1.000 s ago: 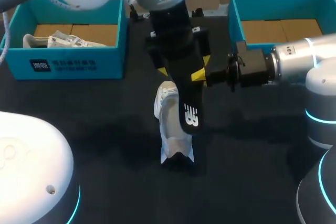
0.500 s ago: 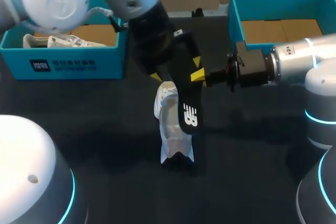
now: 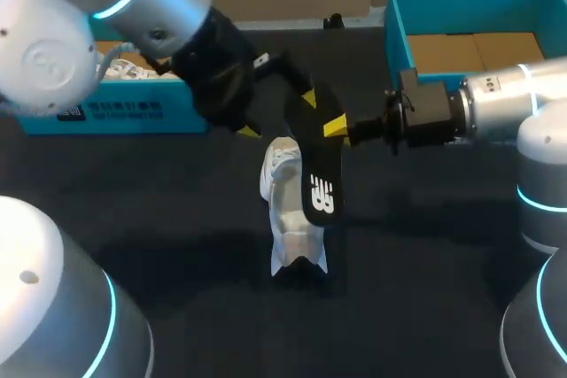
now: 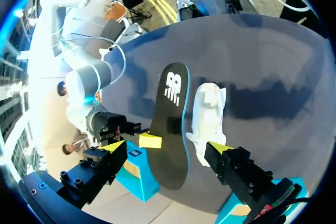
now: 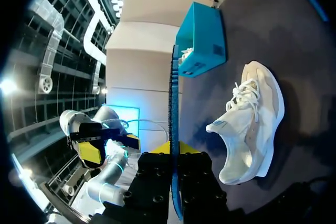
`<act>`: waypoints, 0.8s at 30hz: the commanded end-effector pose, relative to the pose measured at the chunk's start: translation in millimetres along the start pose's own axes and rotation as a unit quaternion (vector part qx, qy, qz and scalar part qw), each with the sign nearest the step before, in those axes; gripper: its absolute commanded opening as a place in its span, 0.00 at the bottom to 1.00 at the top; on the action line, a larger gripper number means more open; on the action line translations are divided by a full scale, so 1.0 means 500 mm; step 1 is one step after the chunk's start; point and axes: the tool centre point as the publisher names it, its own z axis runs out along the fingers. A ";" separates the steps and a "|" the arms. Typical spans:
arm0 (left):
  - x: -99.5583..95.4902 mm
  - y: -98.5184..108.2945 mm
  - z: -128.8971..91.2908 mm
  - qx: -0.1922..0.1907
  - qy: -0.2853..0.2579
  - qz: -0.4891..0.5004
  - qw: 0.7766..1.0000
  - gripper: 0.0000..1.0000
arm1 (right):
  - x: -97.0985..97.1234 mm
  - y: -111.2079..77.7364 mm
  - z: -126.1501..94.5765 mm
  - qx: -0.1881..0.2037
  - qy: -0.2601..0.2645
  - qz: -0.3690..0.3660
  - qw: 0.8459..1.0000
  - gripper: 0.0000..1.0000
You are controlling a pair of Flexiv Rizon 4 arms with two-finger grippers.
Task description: Take the shoe out of the shoebox, open the shoe tongue, remove and reinsert the insole, then place the shoe into the shoebox
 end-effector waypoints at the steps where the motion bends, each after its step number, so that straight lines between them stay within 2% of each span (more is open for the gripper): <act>1: 0.027 -0.008 0.001 0.011 -0.214 0.008 0.977 1.00 | 0.006 -0.005 -0.001 -0.002 -0.005 0.001 1.000 0.00; 8: 0.037 -0.007 0.012 0.031 -0.259 0.042 0.964 1.00 | 0.012 -0.014 -0.013 -0.007 -0.008 0.002 1.000 0.00; 15: 0.057 -0.009 0.023 0.008 -0.318 0.036 0.947 1.00 | 0.017 -0.017 -0.023 -0.009 -0.013 0.003 1.000 0.00; 23: 0.086 -0.004 0.033 0.002 -0.392 0.044 0.919 1.00 | 0.019 -0.016 -0.029 -0.010 -0.016 0.002 1.000 0.00; 24: 0.088 -0.003 0.032 0.003 -0.385 0.056 0.921 1.00 | 0.019 -0.016 -0.030 -0.010 -0.017 0.002 1.000 0.00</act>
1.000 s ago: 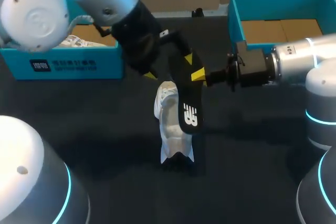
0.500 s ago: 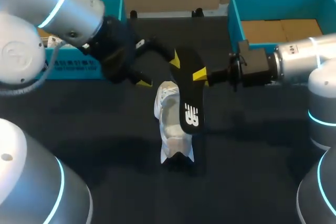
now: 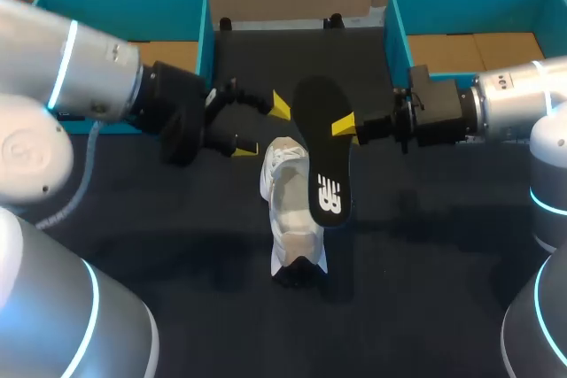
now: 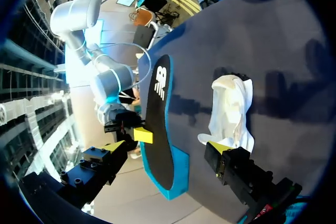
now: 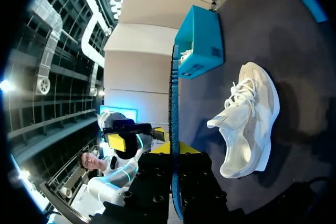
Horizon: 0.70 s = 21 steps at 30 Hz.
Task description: Take the shoe out of the shoebox, open the shoe tongue, remove and reinsert the insole, then place the shoe into the shoebox
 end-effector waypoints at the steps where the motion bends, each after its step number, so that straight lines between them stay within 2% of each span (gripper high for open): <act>1: 0.017 -0.012 -0.008 0.005 -0.177 0.027 0.984 1.00 | 0.003 -0.003 -0.005 0.000 -0.004 0.001 1.000 0.00; 2: 0.014 -0.012 -0.008 0.021 -0.179 0.037 0.983 1.00 | 0.002 -0.003 -0.006 -0.001 -0.004 0.001 1.000 0.00; 11: 0.014 -0.012 -0.008 0.021 -0.179 0.037 0.983 1.00 | -0.004 -0.009 -0.007 -0.002 -0.001 0.005 1.000 0.00; 17: 0.014 -0.012 -0.008 0.021 -0.179 0.037 0.983 1.00 | 0.006 -0.012 -0.006 0.003 -0.003 0.004 1.000 0.00; 21: 0.014 -0.012 -0.008 0.021 -0.179 0.037 0.983 1.00 | 0.025 -0.013 -0.001 -0.005 0.005 0.000 1.000 0.00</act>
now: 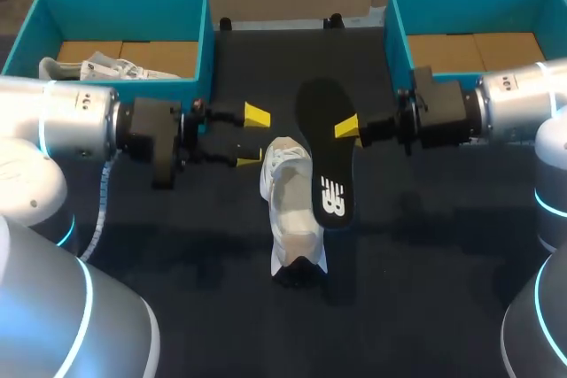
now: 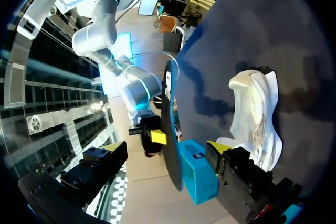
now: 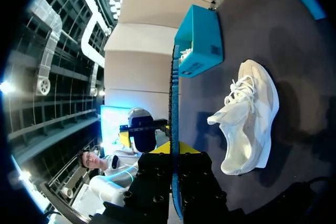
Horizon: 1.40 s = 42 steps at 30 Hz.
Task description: Take the shoe out of the shoebox, open the shoe tongue, remove and reinsert the insole, then place the shoe into the shoebox
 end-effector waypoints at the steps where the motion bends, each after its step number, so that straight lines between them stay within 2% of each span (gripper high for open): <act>1: 0.003 0.002 0.004 -0.017 -0.004 0.004 1.000 1.00 | 0.020 -0.004 0.009 -0.007 0.001 -0.001 1.000 0.00; 5: 0.008 0.009 0.016 -0.061 -0.022 -0.012 0.998 1.00 | 0.034 -0.005 0.019 -0.006 0.002 0.012 1.000 0.00; 10: 0.002 0.011 0.028 -0.086 -0.045 -0.025 0.995 1.00 | 0.041 -0.007 0.025 -0.010 0.008 0.011 1.000 0.00; 21: -0.004 0.037 0.044 -0.098 -0.064 -0.049 0.992 0.99 | 0.048 -0.032 0.051 -0.012 0.033 0.009 0.999 0.00; 24: -0.004 0.043 0.048 -0.098 -0.065 -0.053 0.992 0.84 | 0.050 -0.037 0.060 -0.006 0.035 0.011 0.999 0.00; 30: -0.005 0.049 0.060 -0.095 -0.065 -0.054 0.992 0.62 | 0.047 -0.042 0.070 -0.005 0.040 0.016 0.999 0.00; 31: -0.005 0.049 0.062 -0.095 -0.065 -0.055 0.992 0.55 | 0.046 -0.042 0.071 -0.006 0.040 0.017 0.999 0.00; 34: -0.005 0.047 0.070 -0.091 -0.065 -0.057 0.992 0.49 | 0.044 -0.038 0.075 -0.006 0.043 0.016 0.999 0.00; 41: -0.004 0.051 0.086 -0.093 -0.068 -0.065 0.991 0.46 | 0.050 -0.030 0.079 0.001 0.043 0.011 0.999 0.00; 42: -0.005 0.052 0.088 -0.093 -0.069 -0.064 0.991 0.44 | 0.050 -0.030 0.080 0.002 0.044 0.011 0.999 0.00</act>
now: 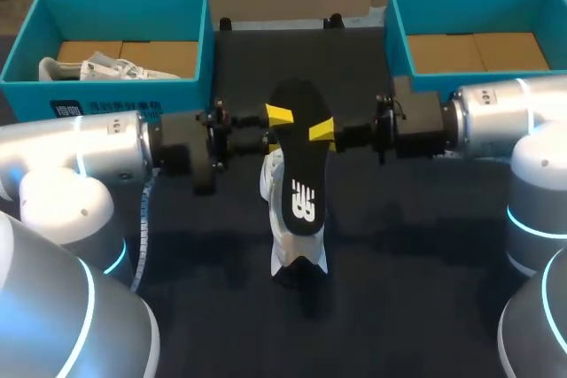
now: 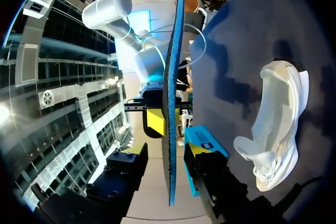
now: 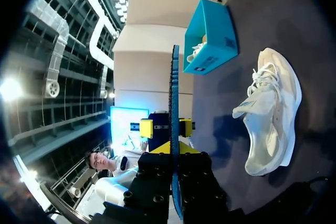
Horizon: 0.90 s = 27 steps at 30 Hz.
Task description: Take the shoe out of the shoebox, open the shoe tongue, remove and reinsert the insole, then place the shoe into the shoebox
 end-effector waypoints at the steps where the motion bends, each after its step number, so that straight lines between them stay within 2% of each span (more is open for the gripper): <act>1: 0.001 0.006 0.020 -0.007 -0.004 -0.001 1.000 0.42 | 0.001 0.007 0.015 0.007 -0.001 0.001 1.000 0.00; 10: 0.005 0.007 0.031 -0.005 -0.002 -0.004 1.000 0.31 | -0.001 0.008 0.022 0.009 0.002 0.001 1.000 0.00; 14: 0.006 0.006 0.031 -0.009 0.000 -0.007 1.000 0.22 | -0.001 0.009 0.022 0.008 0.001 0.001 1.000 0.00; 22: 0.011 0.012 0.027 -0.015 0.000 -0.007 1.000 0.18 | -0.002 0.011 0.019 0.007 -0.001 0.002 1.000 0.00; 24: 0.013 0.011 0.026 -0.015 0.001 -0.007 1.000 0.08 | -0.001 0.011 0.019 0.007 -0.001 0.002 1.000 0.00; 25: 0.014 0.011 0.026 -0.016 0.002 -0.008 1.000 0.00 | -0.001 0.012 0.019 0.007 -0.001 0.002 1.000 0.00; 27: 0.015 0.011 0.026 -0.017 0.002 -0.009 1.000 0.00 | -0.001 0.012 0.019 0.007 -0.001 0.002 1.000 0.00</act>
